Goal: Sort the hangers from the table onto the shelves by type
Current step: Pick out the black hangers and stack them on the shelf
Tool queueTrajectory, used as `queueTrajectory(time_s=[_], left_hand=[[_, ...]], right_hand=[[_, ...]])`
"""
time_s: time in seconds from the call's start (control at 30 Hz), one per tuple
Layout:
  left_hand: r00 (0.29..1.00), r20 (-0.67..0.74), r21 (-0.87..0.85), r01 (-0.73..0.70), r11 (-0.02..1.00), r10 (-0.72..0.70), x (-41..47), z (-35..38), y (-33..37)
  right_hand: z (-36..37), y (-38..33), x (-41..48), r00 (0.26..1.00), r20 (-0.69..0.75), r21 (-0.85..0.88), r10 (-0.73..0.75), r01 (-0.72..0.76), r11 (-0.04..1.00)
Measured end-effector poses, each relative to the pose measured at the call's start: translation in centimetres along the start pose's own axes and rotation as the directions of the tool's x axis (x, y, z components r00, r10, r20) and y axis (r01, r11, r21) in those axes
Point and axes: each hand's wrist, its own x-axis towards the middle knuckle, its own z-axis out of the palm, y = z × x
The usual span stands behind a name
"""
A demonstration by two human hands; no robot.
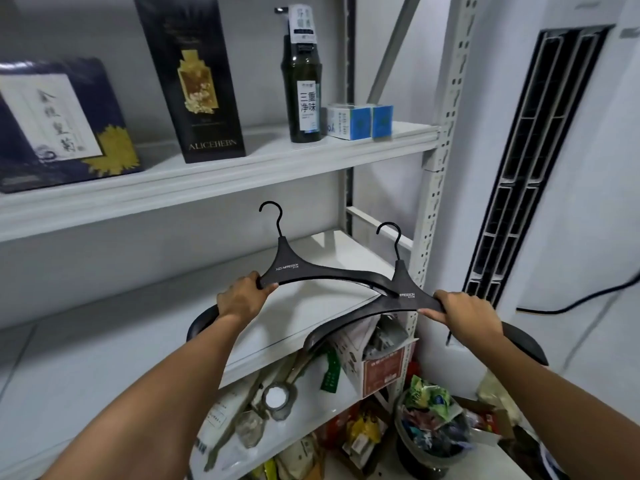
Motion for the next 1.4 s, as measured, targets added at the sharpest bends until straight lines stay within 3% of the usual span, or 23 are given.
queueTrajectory(time_s=[0.33,0.53,0.67,0.8,0.93,1.07,1.4], left_hand=[[0.992,0.041,0.079,0.116,0.99,-0.119,7.1,1.0,-2.0],[0.991,0.036,0.113,0.124,0.986,-0.128,11.6,2.8,-1.6],[0.984,0.062,0.162,0.152,0.975,-0.164,14.3,4.5,-1.1],[0.982,0.094,0.112,0.156,0.981,-0.166,15.8,7.0,-0.6],[0.973,0.136,0.076,0.176,0.981,-0.186,16.7,8.7,0.3],[0.952,0.215,0.035,0.215,0.976,-0.217,18.3,9.8,1.6],[0.897,0.322,0.091,0.29,0.953,-0.303,22.1,14.5,5.0]], right_hand=[[2.8,0.3,7.5,1.0,-0.007,0.038,-0.011,0.012,0.999],[3.8,-2.4,12.2,0.999,0.006,0.146,-0.044,0.043,0.988],[4.4,-4.7,15.1,0.995,0.056,0.109,-0.084,0.078,0.991],[5.7,-5.9,16.7,0.985,-0.032,0.05,-0.167,0.168,0.984],[7.2,-6.0,18.1,0.974,-0.036,0.129,-0.222,0.225,0.966],[8.9,-5.9,20.0,0.961,-0.073,0.084,-0.266,0.272,0.959],[13.2,-5.1,24.3,0.934,0.041,0.226,-0.355,0.338,0.914]])
